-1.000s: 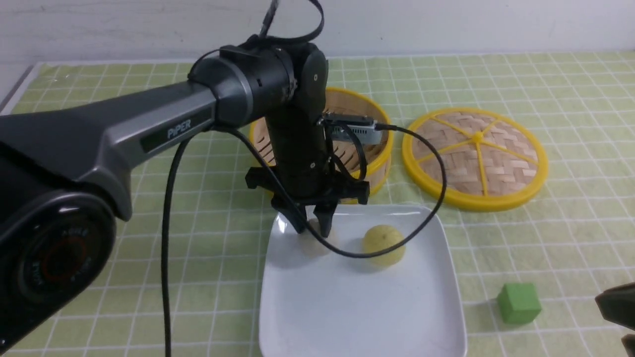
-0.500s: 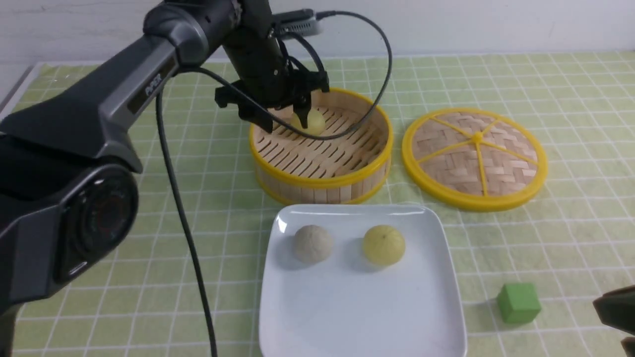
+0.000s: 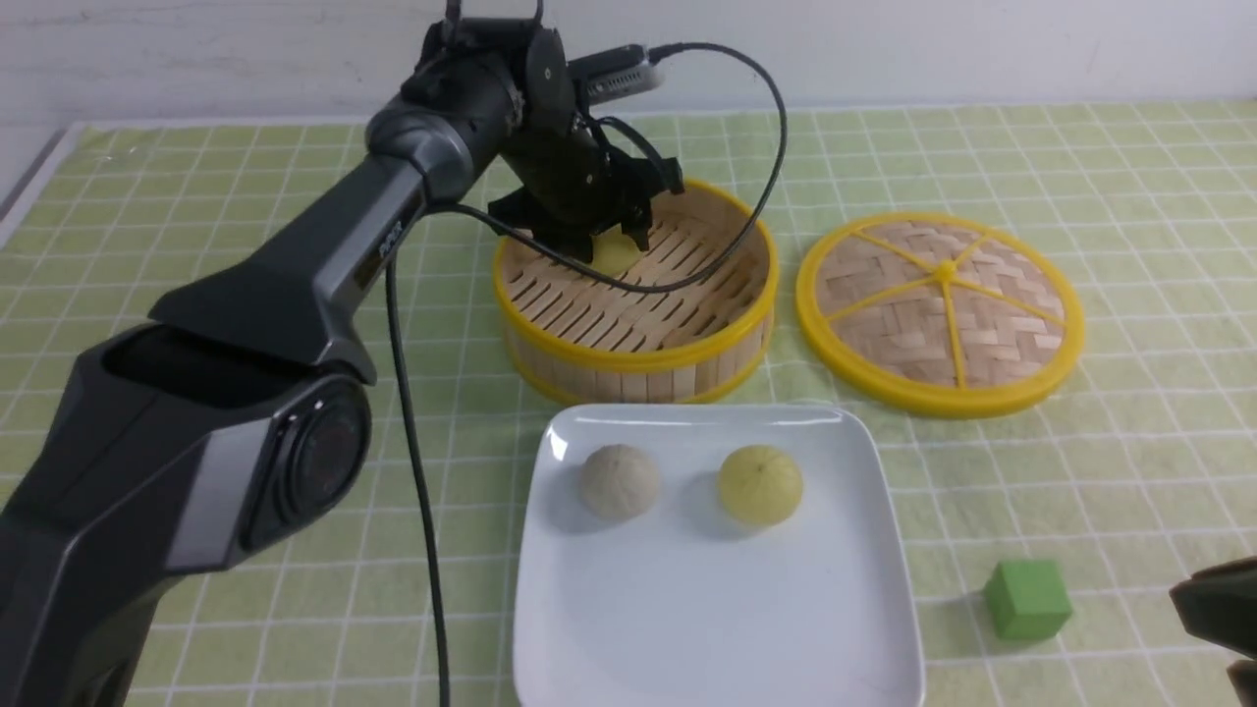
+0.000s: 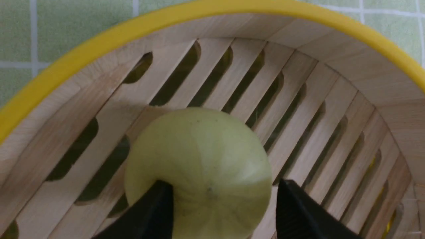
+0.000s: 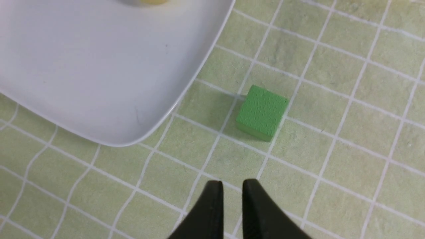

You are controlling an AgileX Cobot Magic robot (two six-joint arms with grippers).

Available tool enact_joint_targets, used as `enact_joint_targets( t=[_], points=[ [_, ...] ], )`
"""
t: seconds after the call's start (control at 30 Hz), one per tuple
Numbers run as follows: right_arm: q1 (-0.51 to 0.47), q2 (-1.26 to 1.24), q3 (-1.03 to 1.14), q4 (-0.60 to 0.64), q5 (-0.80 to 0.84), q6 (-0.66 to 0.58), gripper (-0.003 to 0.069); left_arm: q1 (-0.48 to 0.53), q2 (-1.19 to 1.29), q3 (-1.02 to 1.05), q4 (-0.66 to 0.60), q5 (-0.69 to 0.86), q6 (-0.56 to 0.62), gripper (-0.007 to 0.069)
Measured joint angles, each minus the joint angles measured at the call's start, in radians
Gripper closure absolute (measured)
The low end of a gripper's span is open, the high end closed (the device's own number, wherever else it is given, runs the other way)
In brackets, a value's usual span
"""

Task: Put the steamed buns into the plate on the green tablecloth.
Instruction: 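Reach into the bamboo steamer and grasp a bun with the left gripper, then carry the bun from the bamboo steamer to the plate with the left gripper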

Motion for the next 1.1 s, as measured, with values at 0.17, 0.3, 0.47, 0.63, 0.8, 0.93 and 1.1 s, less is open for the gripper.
enact_joint_targets(
  t=[0.17, 0.3, 0.47, 0.63, 0.8, 0.93, 1.1],
  points=[
    [0.0, 0.0, 0.0, 0.005, 0.001, 0.0, 0.054, 0.0, 0.0, -0.006, 0.038, 0.041, 0.02, 0.0494],
    [0.0, 0.0, 0.0, 0.014, 0.007, 0.0, 0.0535, 0.0, 0.0, -0.009, 0.063, 0.06, 0.021, 0.06],
    [0.0, 0.0, 0.0, 0.016, 0.015, 0.0, 0.0529, 0.0, -0.03, -0.009, 0.077, 0.124, 0.026, 0.0605],
    [0.0, 0.0, 0.0, 0.019, 0.016, 0.0, 0.0524, 0.0, -0.16, -0.004, 0.083, 0.236, 0.086, 0.0605],
    [0.0, 0.0, 0.0, 0.022, 0.017, 0.0, 0.0517, -0.002, -0.373, 0.034, 0.022, 0.236, 0.137, 0.0605],
    [0.0, 0.0, 0.0, 0.022, 0.018, 0.0, 0.0514, -0.031, -0.583, 0.257, -0.02, 0.236, 0.183, 0.0603],
    [0.0, 0.0, 0.0, 0.022, 0.019, 0.0, 0.0506, -0.13, -0.788, 0.743, -0.006, 0.235, 0.208, 0.0603]
  ],
)
